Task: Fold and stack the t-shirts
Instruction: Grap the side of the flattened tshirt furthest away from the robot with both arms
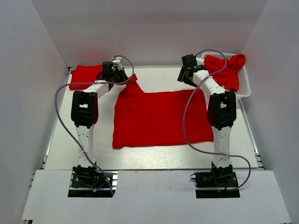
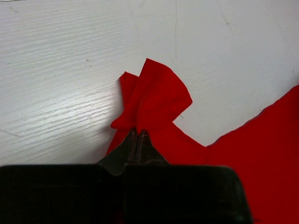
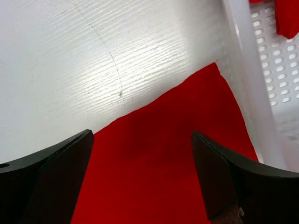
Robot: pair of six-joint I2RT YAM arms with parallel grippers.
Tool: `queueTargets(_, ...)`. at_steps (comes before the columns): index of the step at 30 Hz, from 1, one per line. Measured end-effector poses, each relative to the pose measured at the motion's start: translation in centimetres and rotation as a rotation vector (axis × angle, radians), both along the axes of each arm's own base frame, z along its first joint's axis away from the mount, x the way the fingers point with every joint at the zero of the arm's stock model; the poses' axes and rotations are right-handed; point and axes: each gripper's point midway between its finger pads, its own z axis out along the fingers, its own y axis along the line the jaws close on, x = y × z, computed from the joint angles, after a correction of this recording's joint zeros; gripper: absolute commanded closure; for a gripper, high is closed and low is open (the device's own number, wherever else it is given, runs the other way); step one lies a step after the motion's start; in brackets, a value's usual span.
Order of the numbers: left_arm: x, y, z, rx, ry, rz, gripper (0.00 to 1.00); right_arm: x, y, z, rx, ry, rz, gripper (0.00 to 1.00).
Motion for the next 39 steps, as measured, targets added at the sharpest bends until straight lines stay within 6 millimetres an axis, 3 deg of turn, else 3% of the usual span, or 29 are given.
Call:
queueTargets(10, 0.4, 0.6, 0.6, 0.010, 0.002, 0.013, 1.00, 0.3, 0.7, -4.4, -0.052, 0.047, -0.028, 0.10)
queueTargets(17, 0.7, 0.1, 1.3, 0.021, -0.039, -0.047, 1.00, 0.9, -0.3, -5.3, -0.079, 0.035, -0.081, 0.10)
queueTargets(25, 0.7, -0.5, 0.5, 0.021, -0.044, -0.099, 1.00, 1.5, -0.8, -7.8, -0.104, 0.052, -0.111, 0.12)
queueTargets(30, 0.6, -0.7, 0.3, 0.022, -0.049, -0.124, 1.00, 2.4, -0.8, -8.0, -0.093, 0.029, -0.127, 0.14)
queueTargets(35, 0.5, -0.9, 0.5, 0.025, -0.062, -0.146, 1.00, 2.5, -1.0, -8.0, -0.085, 0.026, -0.138, 0.33)
queueTargets(39, 0.4, -1.2, 0.7, 0.019, -0.073, -0.173, 1.00, 2.5, -1.0, -8.1, -0.080, 0.023, -0.144, 0.42)
